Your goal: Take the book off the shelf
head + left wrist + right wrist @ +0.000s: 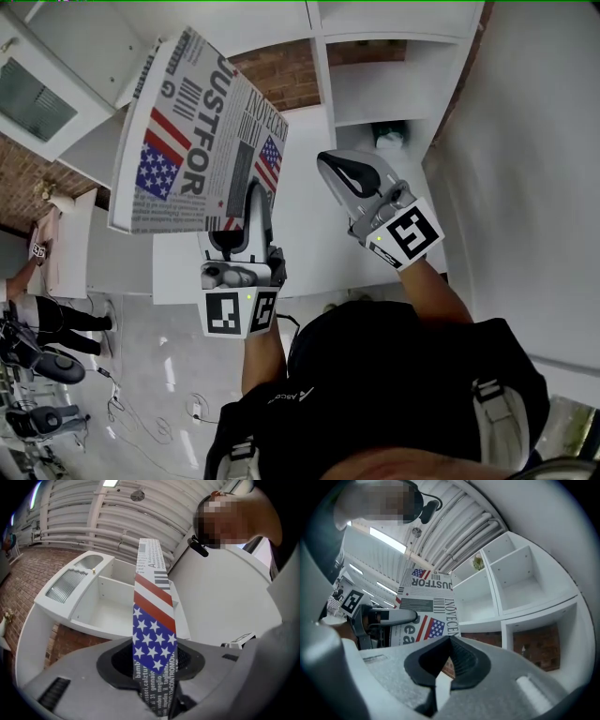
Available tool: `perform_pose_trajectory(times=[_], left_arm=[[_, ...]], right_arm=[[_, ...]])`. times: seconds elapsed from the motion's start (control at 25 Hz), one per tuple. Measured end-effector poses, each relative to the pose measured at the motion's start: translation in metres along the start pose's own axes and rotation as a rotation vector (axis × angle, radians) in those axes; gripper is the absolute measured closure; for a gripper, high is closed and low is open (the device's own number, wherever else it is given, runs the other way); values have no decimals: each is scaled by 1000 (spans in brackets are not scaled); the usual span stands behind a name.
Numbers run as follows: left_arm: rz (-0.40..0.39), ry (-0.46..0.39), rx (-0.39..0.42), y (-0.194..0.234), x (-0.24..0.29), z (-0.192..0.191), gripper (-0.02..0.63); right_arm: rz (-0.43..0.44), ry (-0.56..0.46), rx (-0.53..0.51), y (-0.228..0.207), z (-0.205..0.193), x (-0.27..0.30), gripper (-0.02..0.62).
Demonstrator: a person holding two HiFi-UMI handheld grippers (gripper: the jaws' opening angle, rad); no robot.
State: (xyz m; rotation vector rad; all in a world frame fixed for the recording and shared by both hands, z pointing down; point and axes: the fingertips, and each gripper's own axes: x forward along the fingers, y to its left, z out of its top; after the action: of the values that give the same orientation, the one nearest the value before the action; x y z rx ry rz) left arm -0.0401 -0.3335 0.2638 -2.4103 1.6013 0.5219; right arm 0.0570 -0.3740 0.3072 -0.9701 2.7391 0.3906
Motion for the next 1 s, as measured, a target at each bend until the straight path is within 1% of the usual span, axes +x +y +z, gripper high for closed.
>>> perform_pose_trajectory(times=[0.16, 0.36, 0.64, 1.0], left_arm=[[-17, 18, -24, -2, -2, 1, 454], [-31, 19, -23, -2, -2, 2, 454], [-27, 6, -15, -2, 0, 2, 455], [-25, 3, -28, -2, 0, 0, 456]], right_arm=[[-8, 15, -11, 8, 3, 2, 595], [-16, 20, -41, 15, 4, 6, 595], [-13, 8, -30, 15, 0, 7, 595], [-27, 8, -27, 12, 0, 4, 595]])
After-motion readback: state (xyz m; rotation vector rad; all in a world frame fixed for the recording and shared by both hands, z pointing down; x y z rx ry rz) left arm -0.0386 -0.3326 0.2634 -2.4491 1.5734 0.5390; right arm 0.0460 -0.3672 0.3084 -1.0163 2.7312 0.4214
